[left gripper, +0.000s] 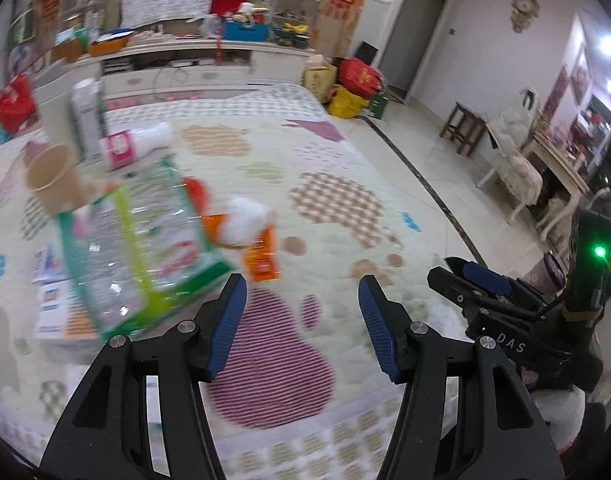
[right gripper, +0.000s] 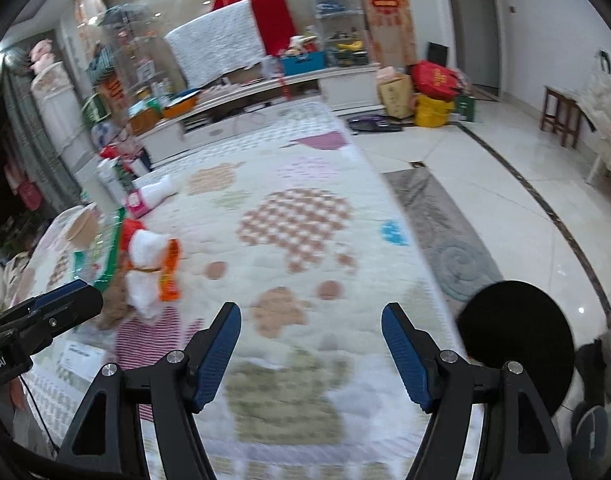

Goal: Collect trash
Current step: 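Move back to the bed and grasp the green-and-white plastic package with the left tool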

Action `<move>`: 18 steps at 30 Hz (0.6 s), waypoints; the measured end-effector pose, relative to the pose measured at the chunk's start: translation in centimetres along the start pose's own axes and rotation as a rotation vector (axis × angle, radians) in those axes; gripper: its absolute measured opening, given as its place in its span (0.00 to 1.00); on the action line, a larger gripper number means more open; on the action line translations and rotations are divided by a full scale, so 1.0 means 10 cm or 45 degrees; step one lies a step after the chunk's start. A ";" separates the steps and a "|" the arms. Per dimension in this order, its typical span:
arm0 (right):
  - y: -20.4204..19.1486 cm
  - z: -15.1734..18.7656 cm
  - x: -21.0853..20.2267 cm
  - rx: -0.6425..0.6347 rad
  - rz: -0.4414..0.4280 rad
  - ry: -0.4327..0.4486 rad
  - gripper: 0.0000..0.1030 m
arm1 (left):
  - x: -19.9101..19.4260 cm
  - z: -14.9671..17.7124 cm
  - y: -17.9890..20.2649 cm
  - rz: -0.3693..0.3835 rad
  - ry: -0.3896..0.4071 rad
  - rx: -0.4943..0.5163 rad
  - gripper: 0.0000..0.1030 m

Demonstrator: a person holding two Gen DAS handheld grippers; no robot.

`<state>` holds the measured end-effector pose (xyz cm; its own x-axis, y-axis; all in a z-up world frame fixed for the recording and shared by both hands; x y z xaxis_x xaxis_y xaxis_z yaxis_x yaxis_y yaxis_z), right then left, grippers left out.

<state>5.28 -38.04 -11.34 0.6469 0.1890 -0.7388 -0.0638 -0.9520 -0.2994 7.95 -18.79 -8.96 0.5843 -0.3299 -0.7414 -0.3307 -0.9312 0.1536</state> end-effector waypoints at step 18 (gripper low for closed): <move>-0.94 -0.15 0.55 -0.125 -0.204 -0.092 0.69 | 0.01 0.16 -1.34 0.014 -0.099 -0.335 0.55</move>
<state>10.57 -28.44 -11.74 0.5863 0.3532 -0.7291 0.1118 -0.9266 -0.3589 11.26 -6.09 -12.17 0.5196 -0.3369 -0.7852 -0.1269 -0.9392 0.3190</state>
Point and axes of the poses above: each gripper's, at about its wrist camera, not at the fingertips, and x roughly the way its jaws point, y to its right, z to its underside, the point moved 8 cm from there along x, roughly the way its jaws point, and after that the axes turned 7 degrees about -z, right-handed, at the moved point
